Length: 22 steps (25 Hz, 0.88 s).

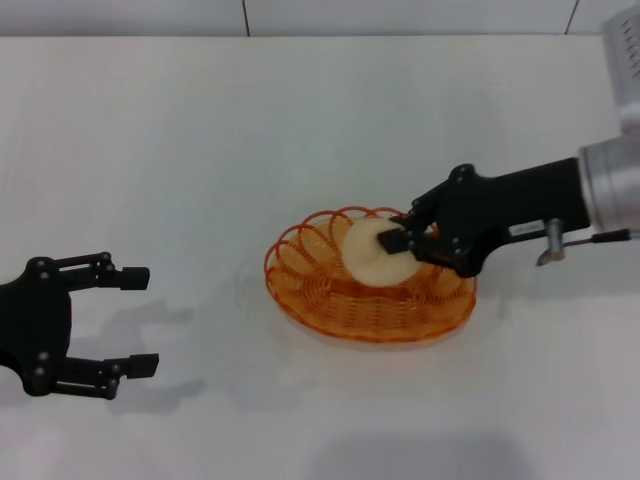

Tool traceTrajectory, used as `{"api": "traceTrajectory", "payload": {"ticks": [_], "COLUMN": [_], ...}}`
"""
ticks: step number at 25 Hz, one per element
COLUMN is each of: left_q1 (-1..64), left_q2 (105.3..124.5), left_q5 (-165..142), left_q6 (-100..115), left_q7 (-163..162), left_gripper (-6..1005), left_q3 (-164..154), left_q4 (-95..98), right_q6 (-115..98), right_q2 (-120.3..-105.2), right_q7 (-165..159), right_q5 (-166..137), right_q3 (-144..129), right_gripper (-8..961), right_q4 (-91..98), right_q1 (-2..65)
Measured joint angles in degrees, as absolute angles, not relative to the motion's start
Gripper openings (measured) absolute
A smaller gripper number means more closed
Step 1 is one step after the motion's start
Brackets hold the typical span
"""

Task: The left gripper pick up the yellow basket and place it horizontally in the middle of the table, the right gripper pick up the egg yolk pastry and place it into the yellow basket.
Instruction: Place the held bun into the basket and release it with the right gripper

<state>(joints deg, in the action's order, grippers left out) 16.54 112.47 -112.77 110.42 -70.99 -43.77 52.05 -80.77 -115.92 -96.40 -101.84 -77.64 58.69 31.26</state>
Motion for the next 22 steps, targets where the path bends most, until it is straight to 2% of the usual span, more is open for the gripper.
{"api": "traceTrajectory", "payload": {"ticks": [16,22], "left_q1": [16.7,17.2], "left_q2": [112.90,112.94], "left_q5": [-112.2,-112.0], "left_q6": [110.4,110.4], "left_q7": [-70.9,-71.1], "left_gripper": [880,880], "left_q3": [-43.8,-43.8], "left_q4": [52.2,52.2], "right_q6": [-73.7,-74.5], "right_q2": [-115.87,-115.41], "right_q7": [-90.9,-89.0], "right_q5": [-94.5,-94.4], "right_q3": [-83.9,-81.9], "right_gripper": [177,400], "right_q4": [53.2,53.2], "right_q1": [30.6,28.9]}}
